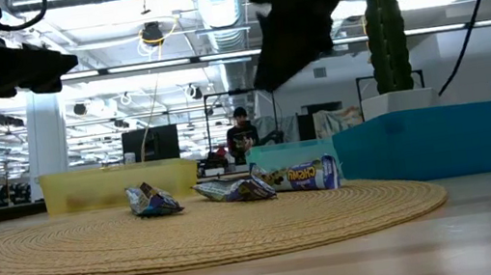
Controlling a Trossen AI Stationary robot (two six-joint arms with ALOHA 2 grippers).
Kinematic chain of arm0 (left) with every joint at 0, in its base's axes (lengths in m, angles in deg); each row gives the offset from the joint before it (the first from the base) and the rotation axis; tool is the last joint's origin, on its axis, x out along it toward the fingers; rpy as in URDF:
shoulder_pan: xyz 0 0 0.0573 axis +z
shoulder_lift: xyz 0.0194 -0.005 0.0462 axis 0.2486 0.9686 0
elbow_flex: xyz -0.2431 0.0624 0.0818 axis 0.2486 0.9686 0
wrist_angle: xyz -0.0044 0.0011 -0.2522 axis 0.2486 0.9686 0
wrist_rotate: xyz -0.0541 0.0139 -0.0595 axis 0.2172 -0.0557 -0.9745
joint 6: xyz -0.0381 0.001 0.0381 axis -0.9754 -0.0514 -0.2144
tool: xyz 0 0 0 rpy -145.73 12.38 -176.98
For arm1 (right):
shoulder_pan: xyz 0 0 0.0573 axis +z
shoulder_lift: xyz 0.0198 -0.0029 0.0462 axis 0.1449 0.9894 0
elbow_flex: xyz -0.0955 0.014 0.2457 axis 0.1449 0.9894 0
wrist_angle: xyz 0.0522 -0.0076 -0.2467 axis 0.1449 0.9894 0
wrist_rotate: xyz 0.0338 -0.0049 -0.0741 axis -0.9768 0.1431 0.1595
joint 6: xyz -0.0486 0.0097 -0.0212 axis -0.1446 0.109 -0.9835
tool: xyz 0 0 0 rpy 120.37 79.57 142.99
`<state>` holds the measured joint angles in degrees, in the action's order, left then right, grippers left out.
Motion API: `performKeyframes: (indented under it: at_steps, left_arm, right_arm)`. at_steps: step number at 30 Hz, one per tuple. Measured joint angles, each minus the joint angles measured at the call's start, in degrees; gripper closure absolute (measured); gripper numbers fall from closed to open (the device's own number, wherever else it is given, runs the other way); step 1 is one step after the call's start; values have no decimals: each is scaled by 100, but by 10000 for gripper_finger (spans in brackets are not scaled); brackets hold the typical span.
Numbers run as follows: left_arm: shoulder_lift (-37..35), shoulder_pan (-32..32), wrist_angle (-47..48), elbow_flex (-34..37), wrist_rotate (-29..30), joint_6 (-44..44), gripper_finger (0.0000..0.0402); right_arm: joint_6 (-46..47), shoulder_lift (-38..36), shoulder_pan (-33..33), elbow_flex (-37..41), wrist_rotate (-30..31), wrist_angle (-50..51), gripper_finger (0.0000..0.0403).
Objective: Pick and place Granola Bars by type
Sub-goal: Put the blue granola bar into the blue bin
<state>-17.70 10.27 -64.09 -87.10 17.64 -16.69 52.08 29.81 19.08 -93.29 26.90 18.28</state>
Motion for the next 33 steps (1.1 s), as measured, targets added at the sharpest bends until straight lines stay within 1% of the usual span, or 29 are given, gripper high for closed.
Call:
performKeyframes:
  at_steps: [4,10,15,22,33]
  left_arm:
    - [0,0,0,-1,0,0,262]
    - [0,0,-1,-1,0,0,262]
    - [0,0,-1,0,0,-1,262]
    - [0,0,1,0,0,1,262]
    - [0,-1,-1,0,0,1,262]
  right_arm:
    - [668,259,-75,-86,8,226,249]
    - [1075,624,-116,-79,-229,401,249]
    - [1139,870,-114,-78,-553,383,249]
    - [1137,1155,-163,-74,-575,379,249]
    - [1032,1326,-188,-85,-686,308,249]
